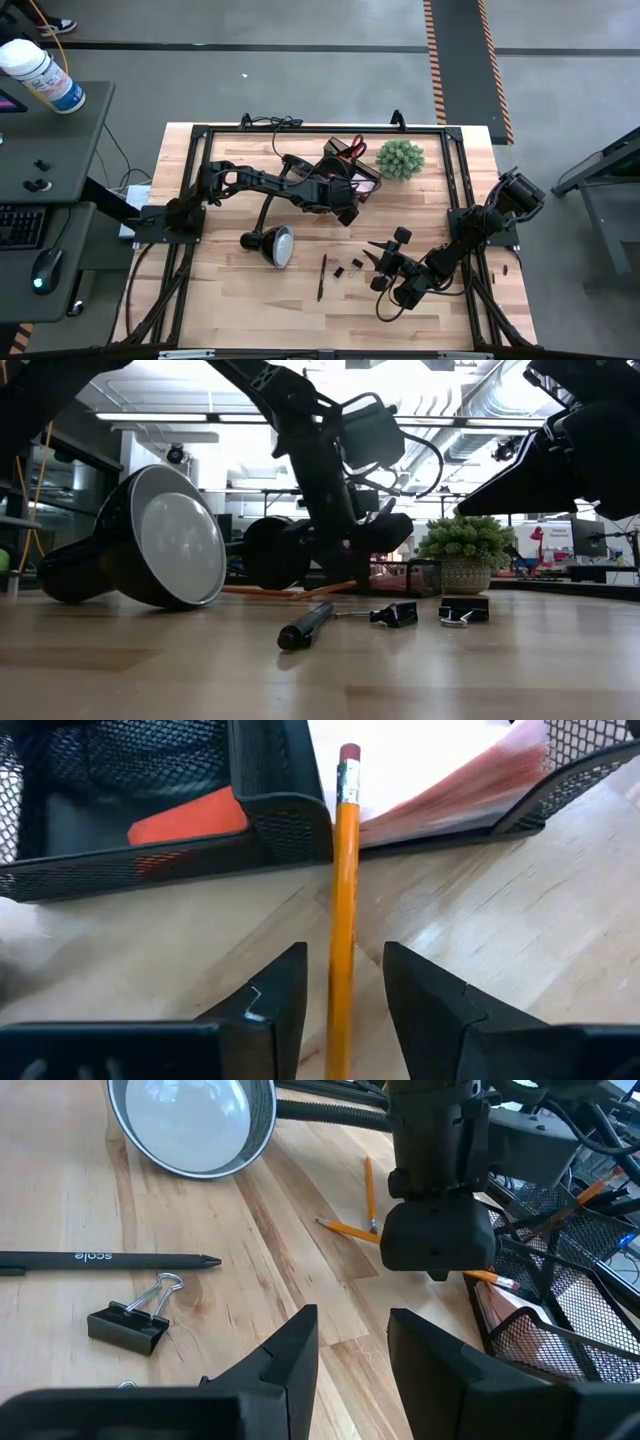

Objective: Pick and place office supplies into organizer
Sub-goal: Put the bottom orange pencil into the desk organizer

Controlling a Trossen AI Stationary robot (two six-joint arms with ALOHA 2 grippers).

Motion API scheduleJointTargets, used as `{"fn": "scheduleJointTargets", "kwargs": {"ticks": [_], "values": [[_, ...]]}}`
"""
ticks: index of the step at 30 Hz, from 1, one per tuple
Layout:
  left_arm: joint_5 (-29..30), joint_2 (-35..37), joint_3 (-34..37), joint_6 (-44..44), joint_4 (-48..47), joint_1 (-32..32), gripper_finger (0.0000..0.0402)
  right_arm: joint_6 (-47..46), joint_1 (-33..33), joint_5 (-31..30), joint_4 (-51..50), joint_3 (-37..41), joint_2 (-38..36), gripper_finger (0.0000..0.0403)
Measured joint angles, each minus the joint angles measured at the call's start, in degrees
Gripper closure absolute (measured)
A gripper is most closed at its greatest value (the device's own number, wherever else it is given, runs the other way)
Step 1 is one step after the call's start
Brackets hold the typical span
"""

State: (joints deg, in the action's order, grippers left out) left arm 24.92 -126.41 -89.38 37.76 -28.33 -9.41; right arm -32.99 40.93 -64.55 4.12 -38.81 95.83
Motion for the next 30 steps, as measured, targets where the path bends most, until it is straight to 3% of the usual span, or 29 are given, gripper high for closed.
{"fn": "scheduleJointTargets", "kwargs": {"ticks": [6, 18, 25, 30], "values": [[1.0, 0.0, 0.0, 0.0, 0.0, 0.0, 0.0303, 0.0, 0.0, 0.0, 0.0, 0.0, 0.0, 0.0289], [1.0, 0.0, 0.0, -0.5, 0.2, 0.0, 0.0394, 0.0, 0.0, 0.0, 0.0, 0.0, 0.0, 0.0289], [1.0, 0.0, 0.0, -0.5, 0.6, 0.4, 0.0382, 0.3, 0.0, 0.0, 0.0, 0.0, 0.0, 0.0289], [1.8, 0.1, 0.0, -1.6, 0.7, 1.5, 0.0396, 0.4, 0.0, 0.0, 0.0, 0.0, 0.0, 0.0289]]}}
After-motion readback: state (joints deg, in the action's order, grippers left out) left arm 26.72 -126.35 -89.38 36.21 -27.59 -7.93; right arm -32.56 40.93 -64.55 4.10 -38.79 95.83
